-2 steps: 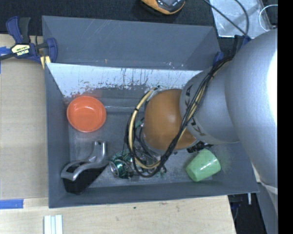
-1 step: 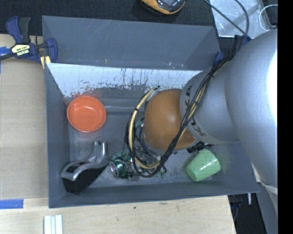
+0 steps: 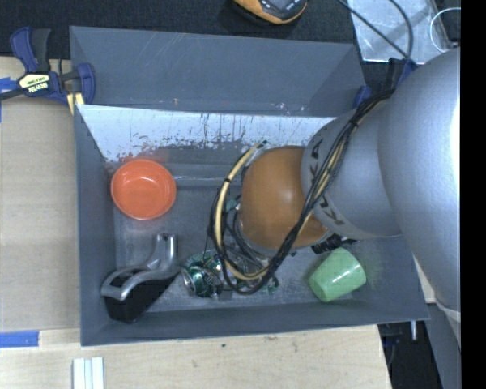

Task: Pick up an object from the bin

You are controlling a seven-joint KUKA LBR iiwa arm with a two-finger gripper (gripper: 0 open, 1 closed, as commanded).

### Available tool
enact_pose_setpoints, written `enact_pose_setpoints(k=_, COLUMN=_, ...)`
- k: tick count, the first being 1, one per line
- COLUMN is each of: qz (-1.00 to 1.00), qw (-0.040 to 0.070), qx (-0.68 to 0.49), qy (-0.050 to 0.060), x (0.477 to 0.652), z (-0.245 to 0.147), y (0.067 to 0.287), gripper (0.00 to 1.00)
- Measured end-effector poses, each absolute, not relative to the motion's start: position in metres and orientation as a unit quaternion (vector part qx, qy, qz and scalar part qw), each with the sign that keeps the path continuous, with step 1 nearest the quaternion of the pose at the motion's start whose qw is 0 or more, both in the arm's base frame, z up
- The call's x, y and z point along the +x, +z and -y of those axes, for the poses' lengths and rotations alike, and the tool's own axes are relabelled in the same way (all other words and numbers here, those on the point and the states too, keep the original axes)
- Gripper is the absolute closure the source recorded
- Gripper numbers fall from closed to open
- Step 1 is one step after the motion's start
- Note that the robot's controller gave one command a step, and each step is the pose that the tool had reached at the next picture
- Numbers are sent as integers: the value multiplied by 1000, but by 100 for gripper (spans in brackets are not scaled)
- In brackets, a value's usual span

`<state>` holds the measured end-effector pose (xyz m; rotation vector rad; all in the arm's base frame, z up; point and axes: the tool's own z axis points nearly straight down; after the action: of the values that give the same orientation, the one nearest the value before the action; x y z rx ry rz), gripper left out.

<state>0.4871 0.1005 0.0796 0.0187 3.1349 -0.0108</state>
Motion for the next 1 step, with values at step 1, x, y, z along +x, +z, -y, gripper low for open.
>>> enact_pose_setpoints(k=1, qz=-1000, qw=3, qx=6, qy=-3, x=487, z=-101, y=96, gripper=100)
